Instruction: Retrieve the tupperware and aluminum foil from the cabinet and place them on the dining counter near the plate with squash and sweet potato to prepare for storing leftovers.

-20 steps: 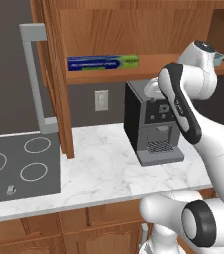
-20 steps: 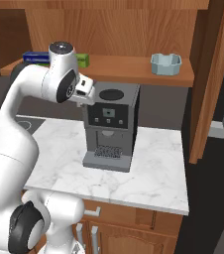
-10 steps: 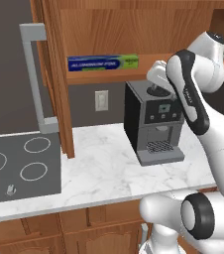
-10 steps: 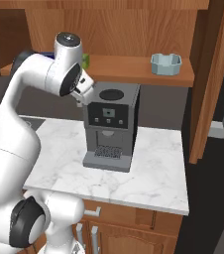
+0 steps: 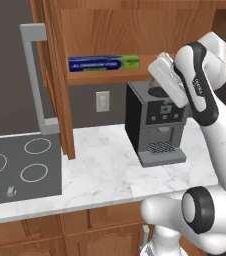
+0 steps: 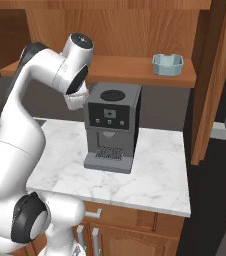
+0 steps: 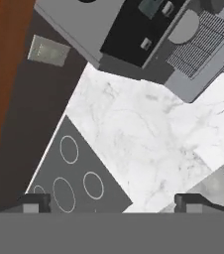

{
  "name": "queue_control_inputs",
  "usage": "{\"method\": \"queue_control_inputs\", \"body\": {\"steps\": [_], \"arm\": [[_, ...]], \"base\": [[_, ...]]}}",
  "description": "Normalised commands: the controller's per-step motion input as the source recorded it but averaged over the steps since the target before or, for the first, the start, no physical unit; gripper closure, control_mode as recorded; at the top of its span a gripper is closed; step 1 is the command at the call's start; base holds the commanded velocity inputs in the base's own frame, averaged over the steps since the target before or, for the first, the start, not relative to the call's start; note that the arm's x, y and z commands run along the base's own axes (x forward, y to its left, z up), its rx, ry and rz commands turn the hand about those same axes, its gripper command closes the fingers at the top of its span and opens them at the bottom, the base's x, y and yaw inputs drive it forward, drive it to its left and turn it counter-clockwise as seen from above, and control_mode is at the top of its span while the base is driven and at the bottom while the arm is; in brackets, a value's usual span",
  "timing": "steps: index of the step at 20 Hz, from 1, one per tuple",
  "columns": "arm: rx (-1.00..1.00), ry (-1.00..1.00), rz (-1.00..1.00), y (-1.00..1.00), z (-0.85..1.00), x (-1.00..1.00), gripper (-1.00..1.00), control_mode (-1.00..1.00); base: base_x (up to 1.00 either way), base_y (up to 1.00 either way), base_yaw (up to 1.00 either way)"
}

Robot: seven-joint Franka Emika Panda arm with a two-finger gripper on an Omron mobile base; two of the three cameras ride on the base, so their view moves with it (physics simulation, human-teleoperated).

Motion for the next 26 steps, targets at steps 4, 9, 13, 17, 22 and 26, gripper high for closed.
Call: {"method": "queue_control_inputs", "body": {"steps": [4,9,13,17,22,26], "arm": [[0.33,0.29,-0.32,0.21,0.04,0.0,-1.0,-1.0],[0.36,0.25,-0.3,0.0,0.05,0.11,-1.0,-1.0],[0.35,0.16,-0.3,0.0,0.15,0.23,-1.0,-1.0],[0.32,0.03,-0.27,-0.16,0.2,0.44,-1.0,-1.0],[0.24,0.0,-0.11,-0.43,0.1,0.46,-1.0,-1.0],[0.15,0.0,0.0,-0.35,0.03,0.46,-1.0,-1.0]], "base": [[0.0,0.0,0.0],[0.0,0.0,0.0],[0.0,0.0,0.0],[0.0,0.0,0.0],[0.0,0.0,0.0],[0.0,0.0,0.0]]}}
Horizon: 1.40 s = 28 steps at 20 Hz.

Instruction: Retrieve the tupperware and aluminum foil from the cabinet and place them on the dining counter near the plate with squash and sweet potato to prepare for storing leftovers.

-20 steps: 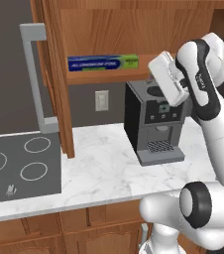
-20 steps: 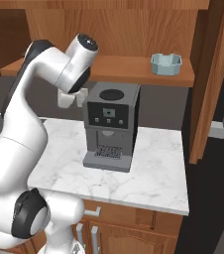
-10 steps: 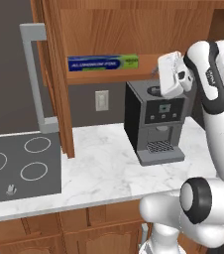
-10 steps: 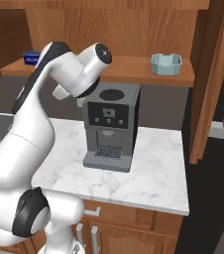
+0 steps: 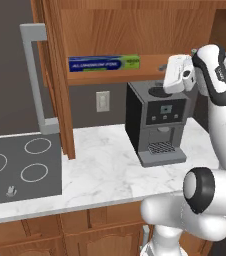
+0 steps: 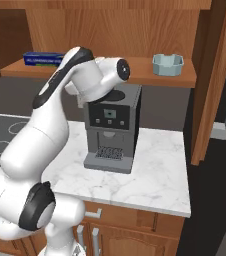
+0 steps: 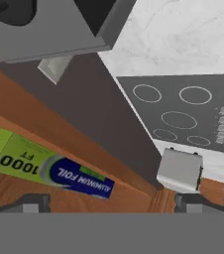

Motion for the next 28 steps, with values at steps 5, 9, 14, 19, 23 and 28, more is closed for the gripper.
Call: {"method": "queue_control_inputs", "body": {"steps": [5,9,14,19,23,28], "arm": [[0.14,0.08,0.0,-0.22,0.15,0.52,-1.0,-1.0],[0.05,0.12,0.0,-0.04,0.26,0.49,-1.0,-1.0],[0.0,0.13,0.0,0.0,0.2,0.51,-1.0,-1.0],[0.0,0.12,0.0,0.0,0.07,0.48,-1.0,-1.0],[0.0,0.11,0.0,0.0,0.0,0.44,-1.0,-1.0],[0.0,0.04,0.05,0.01,-0.07,0.31,-1.0,-1.0]], "base": [[0.0,0.0,0.0],[0.0,0.0,0.0],[0.0,0.0,0.0],[0.0,0.0,0.0],[0.0,0.0,0.0],[0.0,0.0,0.0]]}}
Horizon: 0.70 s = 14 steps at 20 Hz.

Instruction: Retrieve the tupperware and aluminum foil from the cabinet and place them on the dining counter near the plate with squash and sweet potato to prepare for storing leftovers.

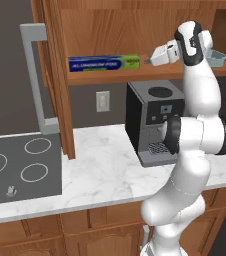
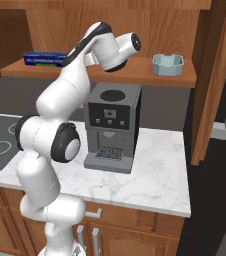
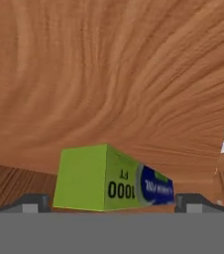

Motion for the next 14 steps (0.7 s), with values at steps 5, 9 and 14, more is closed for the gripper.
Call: {"method": "queue_control_inputs", "body": {"steps": [5,9,14], "arm": [[0.0,-0.01,0.12,0.15,-0.22,0.08,-1.0,-1.0],[0.0,-0.07,0.16,0.36,-0.27,0.0,-1.0,-1.0],[0.0,-0.02,0.14,0.36,-0.03,0.04,-1.0,-1.0]], "base": [[0.0,0.0,0.0],[0.0,0.0,0.0],[0.0,0.0,0.0]]}}
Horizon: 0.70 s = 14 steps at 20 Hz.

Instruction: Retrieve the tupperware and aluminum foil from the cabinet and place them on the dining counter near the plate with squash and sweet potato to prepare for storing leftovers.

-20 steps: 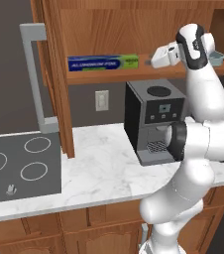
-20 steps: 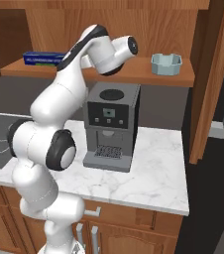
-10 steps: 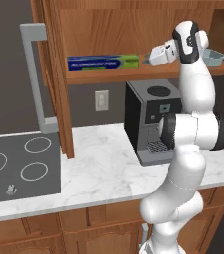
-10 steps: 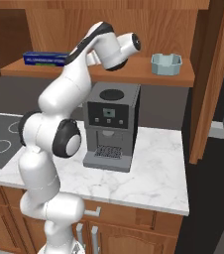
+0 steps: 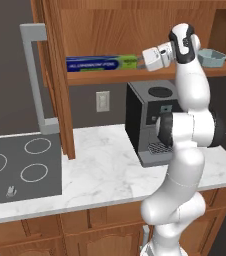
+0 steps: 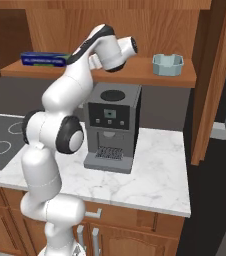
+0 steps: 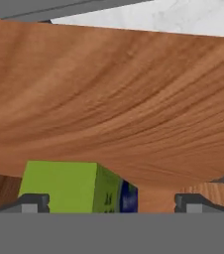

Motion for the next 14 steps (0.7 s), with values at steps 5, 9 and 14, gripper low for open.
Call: {"method": "queue_control_inputs", "body": {"steps": [5,9,14], "arm": [[0.0,0.0,0.1,0.18,0.0,0.26,-1.0,-1.0],[0.0,0.0,0.04,0.11,0.0,0.43,-1.0,-1.0],[0.0,0.0,0.0,0.0,0.0,0.62,-1.0,-1.0]], "base": [[0.0,0.0,0.0],[0.0,0.0,0.0],[0.0,0.0,0.0]]}}
